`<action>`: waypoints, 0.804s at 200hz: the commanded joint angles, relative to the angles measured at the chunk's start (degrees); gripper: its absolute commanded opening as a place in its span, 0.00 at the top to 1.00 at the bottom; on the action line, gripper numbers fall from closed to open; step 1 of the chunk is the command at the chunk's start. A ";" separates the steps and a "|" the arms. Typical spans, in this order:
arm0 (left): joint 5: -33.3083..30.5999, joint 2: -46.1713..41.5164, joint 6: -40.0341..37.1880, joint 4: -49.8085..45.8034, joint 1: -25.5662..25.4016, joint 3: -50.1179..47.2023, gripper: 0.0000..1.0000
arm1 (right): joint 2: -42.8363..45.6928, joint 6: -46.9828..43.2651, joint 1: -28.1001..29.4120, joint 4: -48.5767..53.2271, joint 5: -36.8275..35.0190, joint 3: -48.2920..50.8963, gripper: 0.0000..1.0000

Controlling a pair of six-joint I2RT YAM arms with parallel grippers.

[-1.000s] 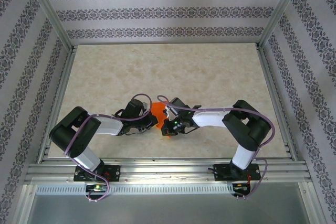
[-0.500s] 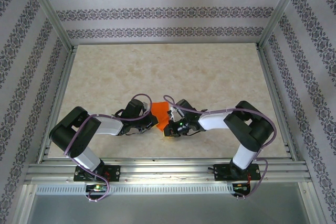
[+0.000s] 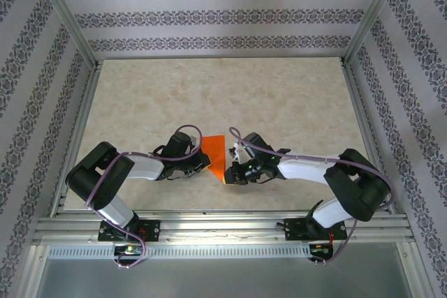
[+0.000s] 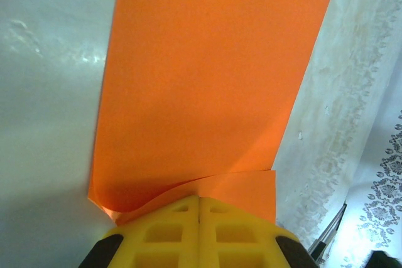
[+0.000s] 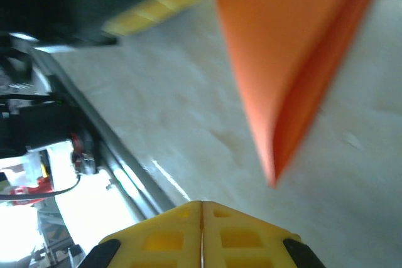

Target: Fold a paper plane with a square sheet of paper (pick it up from the middle)

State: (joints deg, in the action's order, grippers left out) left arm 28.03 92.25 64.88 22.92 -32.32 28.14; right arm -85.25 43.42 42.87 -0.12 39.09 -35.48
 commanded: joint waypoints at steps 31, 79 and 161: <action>-3.27 0.22 -1.12 -5.60 -0.56 -1.17 1.00 | -7.28 1.82 -0.31 1.01 -4.03 -7.30 0.91; -3.15 0.30 -1.16 -5.34 -0.56 -1.07 1.00 | -12.69 2.24 -0.07 1.09 -5.20 -10.90 0.91; -1.65 -2.28 -1.82 -3.66 -0.56 -0.14 0.86 | -15.12 2.36 -0.93 1.27 -6.92 -7.45 0.93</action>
State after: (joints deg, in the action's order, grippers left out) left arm 27.86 91.81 64.69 22.61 -32.32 28.14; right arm -99.42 45.12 42.81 0.67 33.43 -44.18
